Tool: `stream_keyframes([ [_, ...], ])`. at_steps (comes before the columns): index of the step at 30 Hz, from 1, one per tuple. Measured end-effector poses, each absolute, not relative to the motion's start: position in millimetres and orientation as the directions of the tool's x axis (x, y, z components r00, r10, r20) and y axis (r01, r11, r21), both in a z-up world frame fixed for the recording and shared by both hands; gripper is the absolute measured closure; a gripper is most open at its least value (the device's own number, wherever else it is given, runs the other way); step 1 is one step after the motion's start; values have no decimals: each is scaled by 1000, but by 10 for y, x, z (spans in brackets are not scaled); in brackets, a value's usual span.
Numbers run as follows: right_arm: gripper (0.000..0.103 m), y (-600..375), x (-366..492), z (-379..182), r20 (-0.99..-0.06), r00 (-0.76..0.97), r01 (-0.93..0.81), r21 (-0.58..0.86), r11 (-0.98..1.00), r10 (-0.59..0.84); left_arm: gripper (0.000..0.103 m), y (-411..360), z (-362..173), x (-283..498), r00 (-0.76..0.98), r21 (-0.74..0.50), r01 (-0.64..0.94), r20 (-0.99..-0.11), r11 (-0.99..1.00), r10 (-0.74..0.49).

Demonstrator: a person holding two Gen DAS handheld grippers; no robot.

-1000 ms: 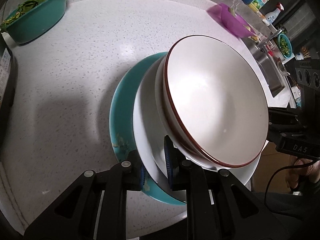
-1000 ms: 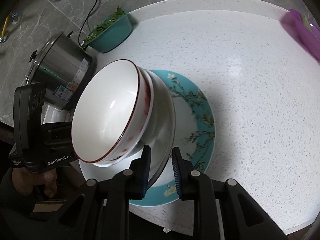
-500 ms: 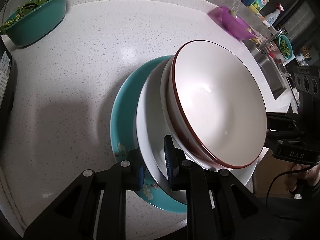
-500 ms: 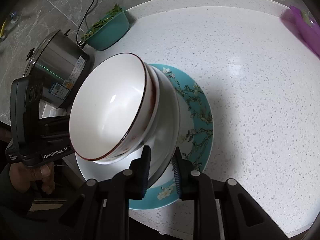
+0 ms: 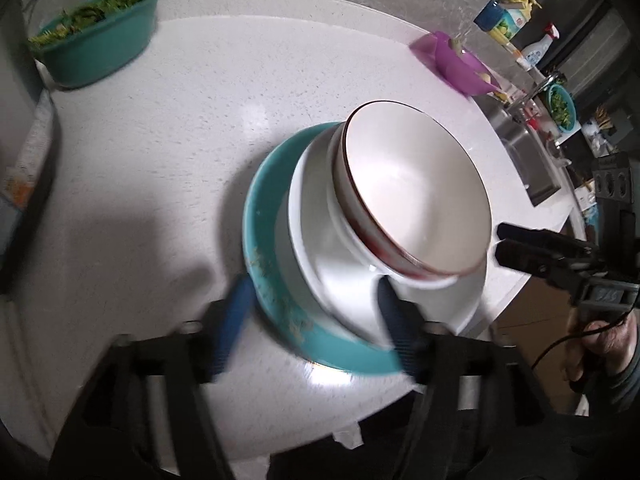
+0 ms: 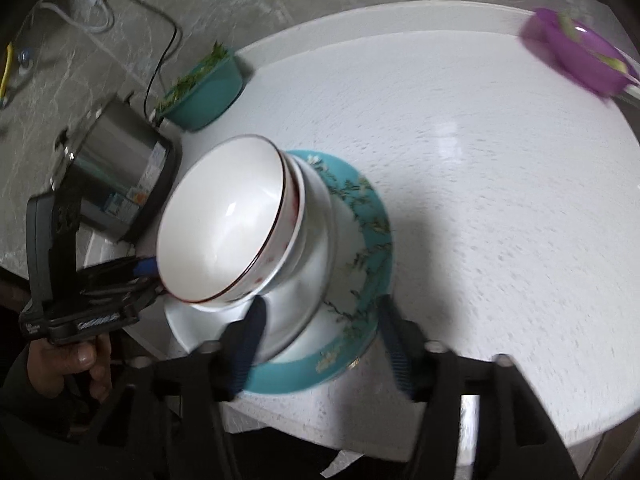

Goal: Organize plates and bowls
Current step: 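Open both grippers and pull them back from the stacked dishes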

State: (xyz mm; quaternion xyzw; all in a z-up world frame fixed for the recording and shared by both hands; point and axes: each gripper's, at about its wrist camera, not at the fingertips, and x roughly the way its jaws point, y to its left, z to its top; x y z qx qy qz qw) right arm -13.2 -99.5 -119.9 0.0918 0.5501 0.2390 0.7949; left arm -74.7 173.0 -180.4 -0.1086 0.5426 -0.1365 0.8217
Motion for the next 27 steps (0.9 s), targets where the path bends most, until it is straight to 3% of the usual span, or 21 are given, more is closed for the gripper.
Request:
stream_keyframes([
  [2, 20, -1092, -224, -1124, -826, 307, -252, 408, 878, 472, 9, 1752, -1640, -830, 419, -340, 110, -836, 934, -354],
  [5, 12, -1192, -327, -1037, -822, 334, -225, 405, 886, 461, 0, 1772, -1408, -912, 490, -337, 80, -806, 938, -332],
  [8, 0, -1260, -414, -902, -802, 395, -221, 391, 893, 449, 0, 1750, -1248, -998, 546, -318, 34, -788, 948, -284],
  [17, 0, -1281, -619, -459, -766, 506, -206, 340, 918, 397, 0, 1327, -821, -1247, 596, -98, -68, -802, 993, -38],
  [20, 0, -1253, -705, -287, -775, 535, -181, 281, 942, 335, 0, 1158, -648, -1423, 660, -123, -21, -747, 992, -79],
  [27, 0, -1214, -933, 90, -766, 608, -97, 190, 977, 210, 0, 979, -438, -1534, 681, -67, -2, -731, 998, -47],
])
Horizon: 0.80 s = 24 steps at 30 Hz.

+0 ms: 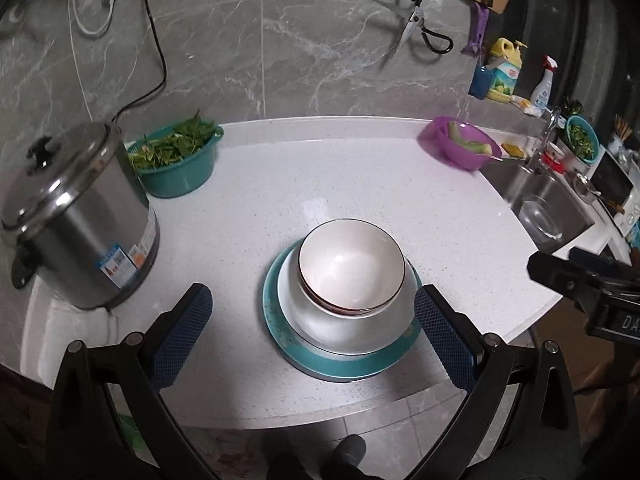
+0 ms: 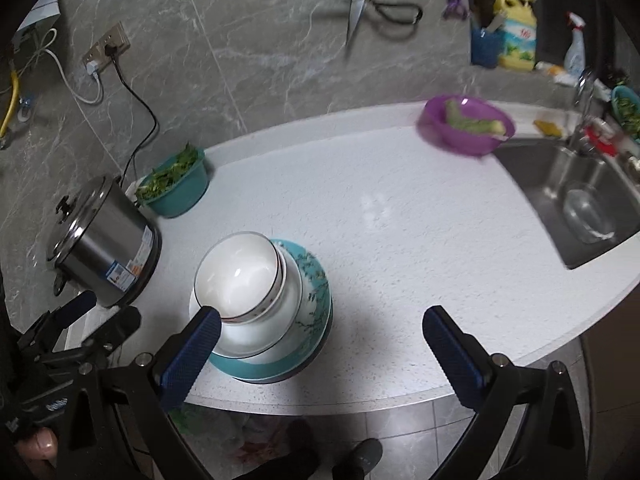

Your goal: Organize plates and bowls

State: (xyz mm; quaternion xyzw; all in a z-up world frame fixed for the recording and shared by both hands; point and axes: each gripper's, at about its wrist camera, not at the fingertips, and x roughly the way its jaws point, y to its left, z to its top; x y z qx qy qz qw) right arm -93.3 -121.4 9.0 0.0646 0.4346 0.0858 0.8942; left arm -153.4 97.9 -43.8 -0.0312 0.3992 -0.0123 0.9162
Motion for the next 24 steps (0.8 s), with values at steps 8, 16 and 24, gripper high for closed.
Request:
stream_keyframes([
  [8, 0, -942, -1067, 397, -747, 664, 29, 58, 998, 24, 0, 1231, -260, -1476, 638, -42, 5, -769, 999, -35],
  [16, 0, -803, -1090, 511, -787, 617, 78, 61, 995, 0, 0, 1265, -184, -1499, 581, -34, 24, -813, 999, -41],
  [24, 0, -665, -1061, 650, -818, 574, 90, 22, 996, -34, 0, 1291, 8, -1530, 593, -28, 57, -803, 998, -56],
])
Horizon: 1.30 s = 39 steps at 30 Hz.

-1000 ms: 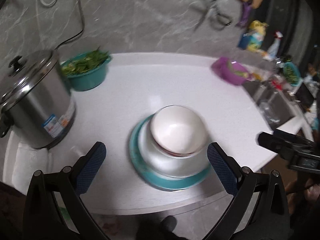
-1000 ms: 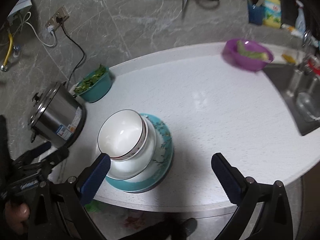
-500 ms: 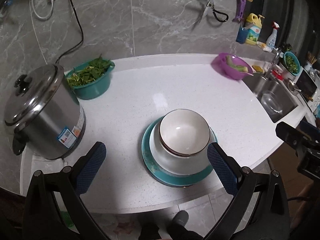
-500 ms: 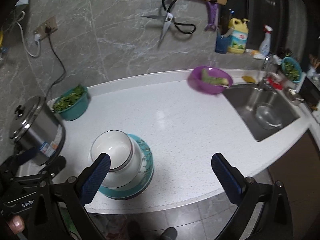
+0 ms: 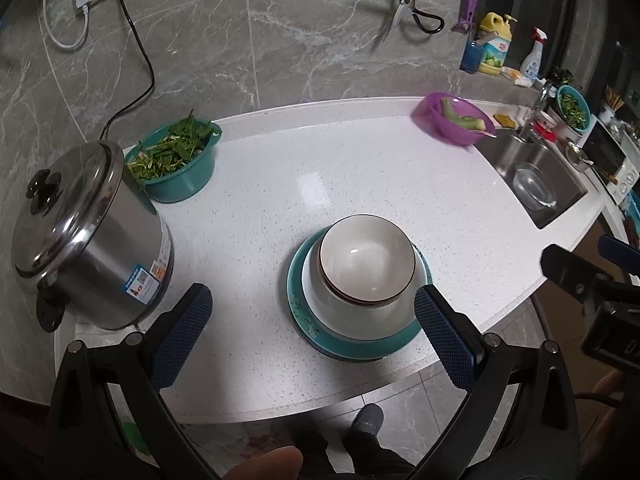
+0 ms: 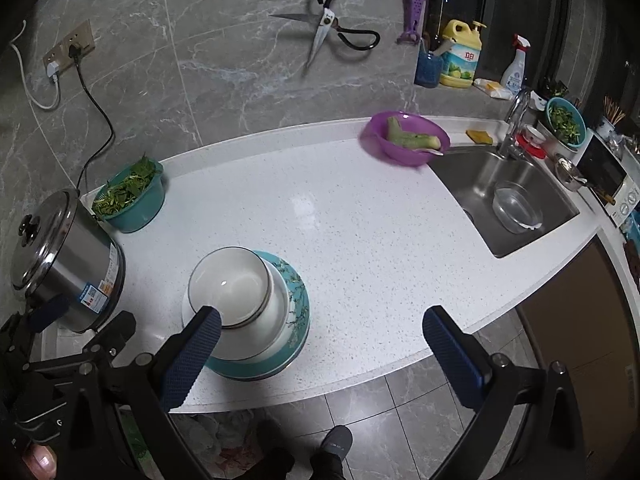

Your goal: Organize plates and bowls

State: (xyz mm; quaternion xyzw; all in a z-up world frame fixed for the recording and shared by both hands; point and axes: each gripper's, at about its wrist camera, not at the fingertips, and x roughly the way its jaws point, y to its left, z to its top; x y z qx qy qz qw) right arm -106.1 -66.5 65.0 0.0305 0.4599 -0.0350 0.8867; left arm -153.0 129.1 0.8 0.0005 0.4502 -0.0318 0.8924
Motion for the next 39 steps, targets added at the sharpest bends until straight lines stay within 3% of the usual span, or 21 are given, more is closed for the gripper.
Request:
stream_keyframes([
  [17, 0, -132, -976, 516, -838, 545, -14, 13, 1000, 19, 0, 1793, -97, -1437, 569, 0, -12, -823, 1000, 7],
  [39, 0, -201, -983, 560, -830, 557, 45, -3, 999, -27, 0, 1646, -116, -1279, 555, -7, 58, -831, 998, -38],
])
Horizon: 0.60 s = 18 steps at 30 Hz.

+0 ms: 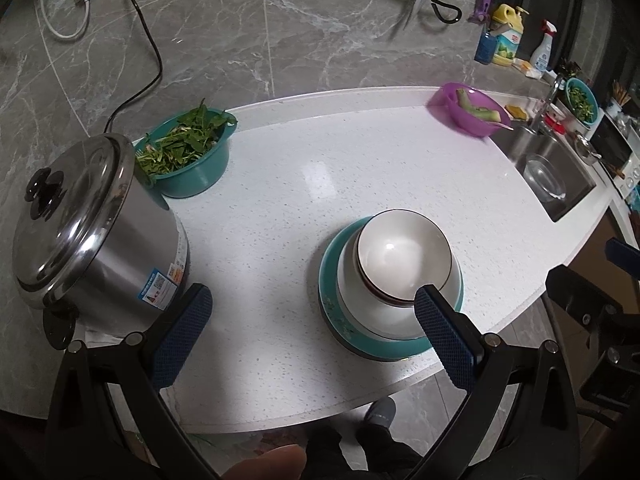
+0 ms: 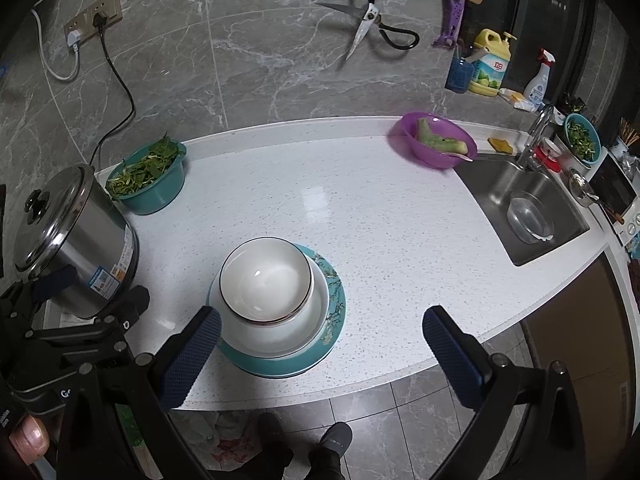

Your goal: Organize plates and bowls

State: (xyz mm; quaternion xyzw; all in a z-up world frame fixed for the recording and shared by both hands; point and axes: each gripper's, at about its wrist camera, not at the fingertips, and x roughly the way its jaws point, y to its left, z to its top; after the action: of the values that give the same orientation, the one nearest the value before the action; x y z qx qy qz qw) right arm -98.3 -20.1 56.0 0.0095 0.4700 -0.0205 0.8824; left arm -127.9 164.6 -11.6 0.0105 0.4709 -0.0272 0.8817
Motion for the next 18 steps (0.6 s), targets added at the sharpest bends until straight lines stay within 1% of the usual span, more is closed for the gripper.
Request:
stream_keyframes([
  [18, 0, -399, -965, 580, -825, 563, 87, -2, 996, -51, 0, 1436, -111, -1230, 562, 6, 96, -826, 995, -49],
])
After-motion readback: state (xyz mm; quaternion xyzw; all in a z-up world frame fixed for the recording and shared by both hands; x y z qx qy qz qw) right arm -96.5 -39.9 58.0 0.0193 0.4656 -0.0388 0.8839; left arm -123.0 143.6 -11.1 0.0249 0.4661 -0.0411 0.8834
